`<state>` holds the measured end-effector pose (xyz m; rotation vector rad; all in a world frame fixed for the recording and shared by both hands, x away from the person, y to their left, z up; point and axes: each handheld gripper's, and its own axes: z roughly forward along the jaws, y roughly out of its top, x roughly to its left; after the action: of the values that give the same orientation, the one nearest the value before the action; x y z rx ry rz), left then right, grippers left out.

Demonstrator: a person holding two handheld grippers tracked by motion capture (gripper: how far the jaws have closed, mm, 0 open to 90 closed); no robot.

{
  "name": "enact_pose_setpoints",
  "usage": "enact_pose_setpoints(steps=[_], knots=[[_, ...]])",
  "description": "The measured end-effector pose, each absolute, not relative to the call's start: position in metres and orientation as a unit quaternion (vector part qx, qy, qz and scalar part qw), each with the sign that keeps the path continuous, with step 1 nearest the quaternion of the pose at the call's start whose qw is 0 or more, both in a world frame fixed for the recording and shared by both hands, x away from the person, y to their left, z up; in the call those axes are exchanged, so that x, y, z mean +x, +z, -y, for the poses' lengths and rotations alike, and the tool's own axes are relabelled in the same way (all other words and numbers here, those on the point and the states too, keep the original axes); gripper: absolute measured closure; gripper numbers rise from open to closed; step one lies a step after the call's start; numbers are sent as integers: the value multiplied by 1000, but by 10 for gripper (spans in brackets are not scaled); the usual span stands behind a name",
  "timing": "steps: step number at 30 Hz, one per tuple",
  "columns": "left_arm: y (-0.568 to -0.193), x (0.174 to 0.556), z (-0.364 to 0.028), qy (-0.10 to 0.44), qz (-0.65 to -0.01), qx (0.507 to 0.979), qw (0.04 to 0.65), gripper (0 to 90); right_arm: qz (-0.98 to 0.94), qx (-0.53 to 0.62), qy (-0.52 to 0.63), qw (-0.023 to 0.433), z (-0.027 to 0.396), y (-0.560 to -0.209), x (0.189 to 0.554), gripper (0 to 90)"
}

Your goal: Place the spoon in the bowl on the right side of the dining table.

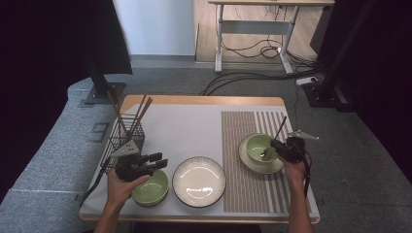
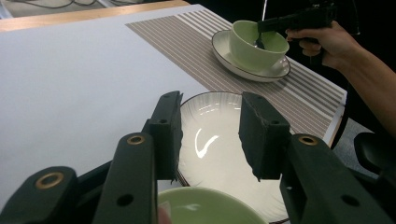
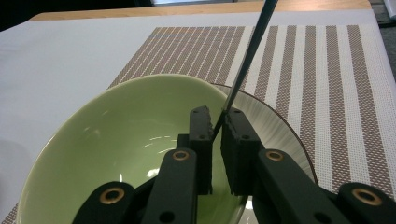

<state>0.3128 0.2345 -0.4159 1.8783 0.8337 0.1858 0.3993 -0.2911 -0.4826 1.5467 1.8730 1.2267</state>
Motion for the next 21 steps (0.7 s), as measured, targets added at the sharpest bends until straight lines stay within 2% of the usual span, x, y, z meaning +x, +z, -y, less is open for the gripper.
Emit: enact_pose_setpoints(steps=[21], knots=[[-415,312,-236,80,-347,779,516,594,-660,573,436,212,298,-477,396,784]])
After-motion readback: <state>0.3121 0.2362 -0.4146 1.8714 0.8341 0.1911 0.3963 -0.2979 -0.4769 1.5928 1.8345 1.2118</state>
